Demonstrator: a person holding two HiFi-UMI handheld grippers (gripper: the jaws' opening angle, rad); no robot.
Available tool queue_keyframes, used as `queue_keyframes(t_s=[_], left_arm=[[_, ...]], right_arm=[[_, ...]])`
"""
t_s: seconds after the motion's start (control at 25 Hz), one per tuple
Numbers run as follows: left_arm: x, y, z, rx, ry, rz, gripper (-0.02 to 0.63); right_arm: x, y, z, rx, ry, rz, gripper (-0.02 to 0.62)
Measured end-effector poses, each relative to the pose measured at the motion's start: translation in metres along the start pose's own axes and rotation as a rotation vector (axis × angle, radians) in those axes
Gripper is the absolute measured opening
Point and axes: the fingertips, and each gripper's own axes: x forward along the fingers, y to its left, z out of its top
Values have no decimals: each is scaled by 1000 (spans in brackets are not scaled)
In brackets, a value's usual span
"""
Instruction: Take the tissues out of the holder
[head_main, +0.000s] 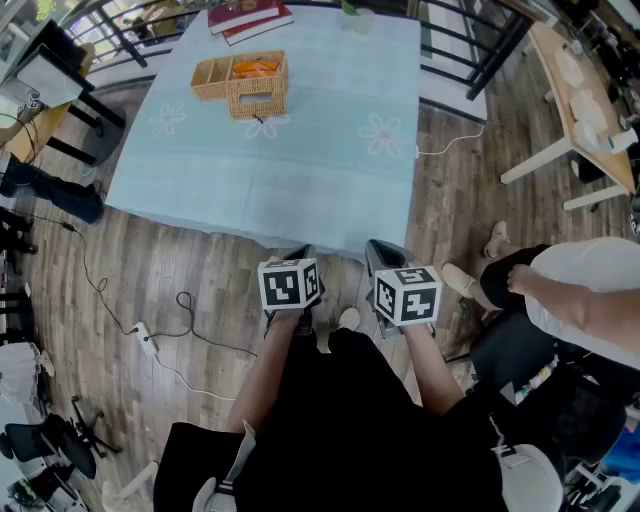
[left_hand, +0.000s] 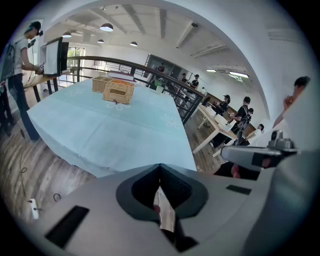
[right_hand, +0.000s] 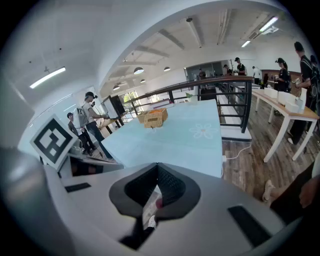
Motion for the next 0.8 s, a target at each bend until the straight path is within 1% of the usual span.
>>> queue_keyframes(t_s=[0.12,0.28,0.4,0.56,0.8], left_arm=[[-10,-2,2,21,-49,16,11],[-31,4,-14,24,-86,22,11],[-54,13,-36,24,-96,10,11],[-91,37,-75,32,-97,1,11],[-137,64,-129,83,-70,-38,11]], right_arm=[[5,3,-14,-16,39,-24,11],[4,27,-33,-11,63,-9,11],[-5,53,-54,-9,67,-15,11],[-22,96,-90,-4,69,-51,12],[-50,165,-135,51,7,-66,12]])
